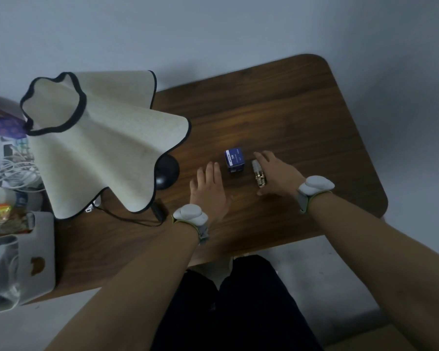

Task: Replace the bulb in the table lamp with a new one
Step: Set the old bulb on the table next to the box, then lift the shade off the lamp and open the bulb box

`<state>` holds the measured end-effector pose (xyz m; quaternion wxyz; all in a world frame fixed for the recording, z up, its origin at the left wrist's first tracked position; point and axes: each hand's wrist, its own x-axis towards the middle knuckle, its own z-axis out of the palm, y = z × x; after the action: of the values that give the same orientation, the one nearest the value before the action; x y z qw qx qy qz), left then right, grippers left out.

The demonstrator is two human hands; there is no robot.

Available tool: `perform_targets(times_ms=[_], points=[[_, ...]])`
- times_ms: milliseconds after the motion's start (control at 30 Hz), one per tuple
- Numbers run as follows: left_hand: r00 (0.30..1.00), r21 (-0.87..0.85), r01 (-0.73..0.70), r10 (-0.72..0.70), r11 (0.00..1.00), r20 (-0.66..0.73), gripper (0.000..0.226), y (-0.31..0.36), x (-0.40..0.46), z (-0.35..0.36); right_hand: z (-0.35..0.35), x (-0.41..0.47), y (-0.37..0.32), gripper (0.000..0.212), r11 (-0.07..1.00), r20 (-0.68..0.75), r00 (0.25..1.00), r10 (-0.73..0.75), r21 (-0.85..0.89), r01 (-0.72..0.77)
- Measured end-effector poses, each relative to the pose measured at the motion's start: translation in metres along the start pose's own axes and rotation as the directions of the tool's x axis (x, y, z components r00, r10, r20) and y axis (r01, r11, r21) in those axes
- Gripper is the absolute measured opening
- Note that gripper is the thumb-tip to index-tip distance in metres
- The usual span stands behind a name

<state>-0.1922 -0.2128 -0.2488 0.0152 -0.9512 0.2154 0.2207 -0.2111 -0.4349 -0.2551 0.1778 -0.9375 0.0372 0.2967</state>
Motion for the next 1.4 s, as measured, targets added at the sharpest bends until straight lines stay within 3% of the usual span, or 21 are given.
perform_targets(times_ms=[200,433,900,1033,1400], points=[[1.000,-0.002,-0.005,0.005,1.000,-0.012,0.100,0.000,0.001,-0.003,-0.006,-0.004,0.001,0.125,1.000,0.001,1.000,0.012,0.001,-0.012],[0.996,-0.034,-0.003,0.000,0.999,-0.084,0.099,0.004,0.003,-0.017,-0.023,-0.009,-0.003,0.089,0.997,0.002,1.000,-0.009,-0.071,0.009],[0.926,-0.156,-0.129,0.062,0.979,-0.372,0.089,0.035,-0.020,-0.086,-0.079,-0.036,-0.040,0.079,0.985,-0.408,0.900,-0.151,-0.137,0.103],[0.879,-0.071,-0.181,0.128,0.981,-0.460,0.091,0.037,-0.026,-0.124,-0.115,-0.046,-0.060,0.075,0.976,-0.508,0.838,-0.198,-0.177,0.123],[0.808,0.108,-0.057,0.109,0.993,-0.578,0.088,-0.008,-0.052,-0.227,-0.188,-0.053,-0.123,0.071,0.938,-0.574,0.752,-0.324,-0.297,0.178]])
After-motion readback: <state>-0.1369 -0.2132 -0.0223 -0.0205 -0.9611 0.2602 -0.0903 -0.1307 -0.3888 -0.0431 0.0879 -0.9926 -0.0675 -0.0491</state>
